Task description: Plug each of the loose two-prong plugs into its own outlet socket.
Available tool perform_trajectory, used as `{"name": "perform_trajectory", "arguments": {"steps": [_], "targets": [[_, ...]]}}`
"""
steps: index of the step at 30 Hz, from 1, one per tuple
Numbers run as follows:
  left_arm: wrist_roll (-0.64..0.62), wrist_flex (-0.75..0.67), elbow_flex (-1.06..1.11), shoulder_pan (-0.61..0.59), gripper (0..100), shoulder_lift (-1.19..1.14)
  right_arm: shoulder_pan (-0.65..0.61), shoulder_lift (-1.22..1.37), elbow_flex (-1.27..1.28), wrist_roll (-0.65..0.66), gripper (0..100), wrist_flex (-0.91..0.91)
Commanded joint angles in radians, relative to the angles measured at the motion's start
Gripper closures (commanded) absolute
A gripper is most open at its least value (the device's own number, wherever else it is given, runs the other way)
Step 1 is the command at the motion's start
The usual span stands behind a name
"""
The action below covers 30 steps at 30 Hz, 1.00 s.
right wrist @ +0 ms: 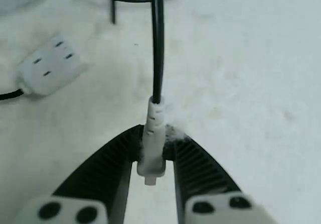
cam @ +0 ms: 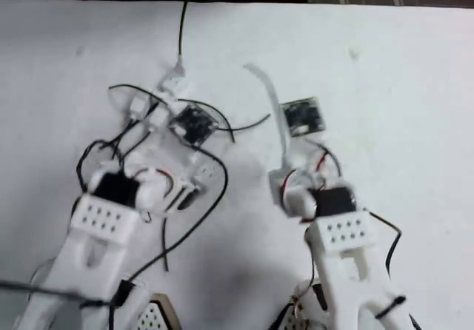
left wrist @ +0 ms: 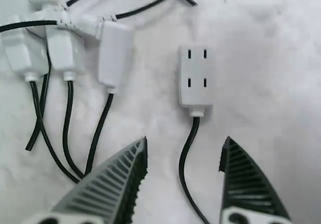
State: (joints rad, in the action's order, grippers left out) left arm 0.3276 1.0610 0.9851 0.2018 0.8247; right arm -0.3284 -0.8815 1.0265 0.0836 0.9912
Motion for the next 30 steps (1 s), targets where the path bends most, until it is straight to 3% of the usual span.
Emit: {"name": "perform_trajectory", "arguments": {"steps": [1,7,14,22,30], "targets": [[-0.049,-0.097,0.106,-0.01,76,0.194,-0.124,-0.131,-0.046,0.037,98.1,0.085],[-0.071,-0.126,0.252,-0.104,72,0.464,-0.266,-0.255,-0.044,0.077,98.1,0.15],[-0.15,-0.127,0.304,-0.166,72,0.598,-0.423,-0.272,-0.046,0.115,98.1,0.151],[-0.172,-0.146,0.359,-0.159,72,0.68,-0.581,-0.26,-0.046,0.112,98.1,0.131],[-0.169,-0.009,0.358,-0.039,72,0.831,-0.588,-0.257,-0.034,0.106,98.1,0.084]]}}
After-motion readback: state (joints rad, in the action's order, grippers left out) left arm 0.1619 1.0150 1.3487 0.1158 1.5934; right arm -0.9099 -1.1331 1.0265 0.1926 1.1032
